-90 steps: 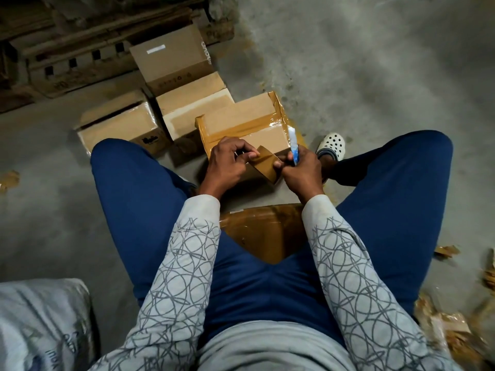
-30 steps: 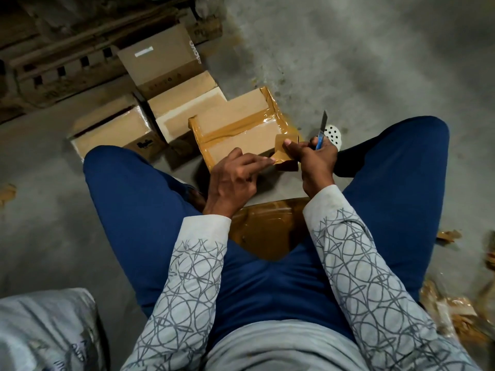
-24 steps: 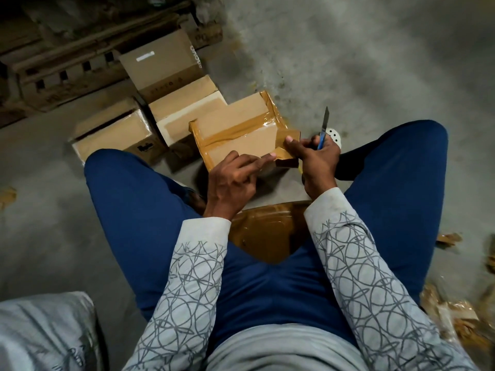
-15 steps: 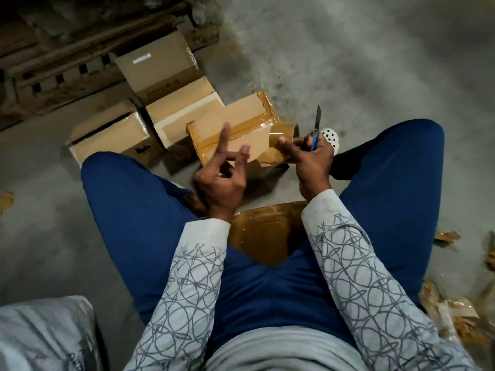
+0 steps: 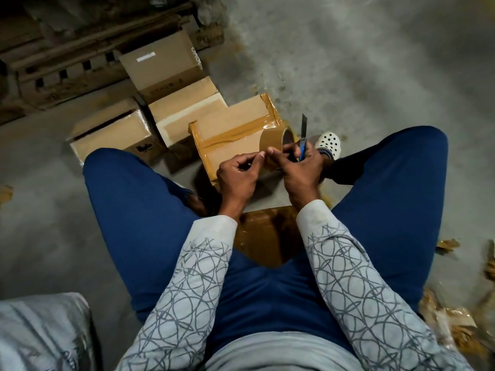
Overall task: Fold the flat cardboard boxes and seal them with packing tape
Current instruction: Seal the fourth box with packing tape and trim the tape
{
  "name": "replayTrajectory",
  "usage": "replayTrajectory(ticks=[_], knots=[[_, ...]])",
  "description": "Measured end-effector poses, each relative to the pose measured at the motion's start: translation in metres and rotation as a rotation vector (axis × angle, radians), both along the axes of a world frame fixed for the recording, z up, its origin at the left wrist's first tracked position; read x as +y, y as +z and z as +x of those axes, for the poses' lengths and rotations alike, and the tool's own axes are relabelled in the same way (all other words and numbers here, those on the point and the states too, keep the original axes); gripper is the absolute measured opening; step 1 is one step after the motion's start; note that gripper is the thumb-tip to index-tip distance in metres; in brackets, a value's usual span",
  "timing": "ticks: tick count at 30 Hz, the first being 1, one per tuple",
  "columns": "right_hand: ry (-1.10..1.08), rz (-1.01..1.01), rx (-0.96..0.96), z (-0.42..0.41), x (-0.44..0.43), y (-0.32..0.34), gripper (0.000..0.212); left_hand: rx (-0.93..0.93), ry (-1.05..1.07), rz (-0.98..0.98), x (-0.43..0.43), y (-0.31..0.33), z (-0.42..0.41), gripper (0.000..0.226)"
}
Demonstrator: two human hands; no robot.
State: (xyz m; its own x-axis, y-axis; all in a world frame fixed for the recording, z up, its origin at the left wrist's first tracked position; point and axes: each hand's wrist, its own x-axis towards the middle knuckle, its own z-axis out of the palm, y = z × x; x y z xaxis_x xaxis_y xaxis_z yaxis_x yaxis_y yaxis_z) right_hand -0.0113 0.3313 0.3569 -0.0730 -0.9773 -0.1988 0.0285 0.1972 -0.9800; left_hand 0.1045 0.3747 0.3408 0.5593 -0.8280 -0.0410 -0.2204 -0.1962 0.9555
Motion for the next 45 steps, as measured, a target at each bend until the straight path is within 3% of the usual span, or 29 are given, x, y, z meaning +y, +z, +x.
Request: replayTrajectory(ticks=[4,7,11,15,18,24,30,34,41,45], knots=[[0.04,-0.021,0.05,-0.001,0.001,-0.006,0.029,0.109,0.05,0.027,0.002,0.002,-0.001,0.011],[0.074,-0.086,0.184,0.003,0.003,-0.012,0.038,0.32,0.121,0.091,0.002,0.004,-0.002,0.012],[0.095,-0.225,0.318,0.007,0.007,-0.012,0.032,0.62,0.218,0.174,0.002,0.013,-0.004,0.009],[0.091,-0.262,0.34,0.01,0.008,-0.012,0.032,0.71,0.269,0.206,0.001,0.015,-0.004,0.01],[0.091,-0.179,0.291,0.009,0.006,-0.017,0.034,0.659,0.267,0.203,0.0,0.012,-0.002,0.013],[0.068,0.037,-0.017,0.01,0.006,-0.01,0.028,0.471,0.214,0.148,0.001,0.009,-0.002,0.015],[0.012,0.201,-0.321,0.008,0.001,-0.009,0.041,0.607,0.207,0.043,0.0,0.013,0.013,0.018],[0.003,0.255,-0.463,0.007,0.0,-0.007,0.044,0.398,0.104,0.023,0.002,0.008,0.014,0.017],[-0.013,0.244,-0.49,0.006,0.0,-0.009,0.04,0.236,0.08,0.012,0.002,0.006,0.011,0.015],[-0.021,0.176,-0.378,0.008,0.0,-0.012,0.036,-0.05,0.01,0.031,0.004,0.004,0.012,0.014]])
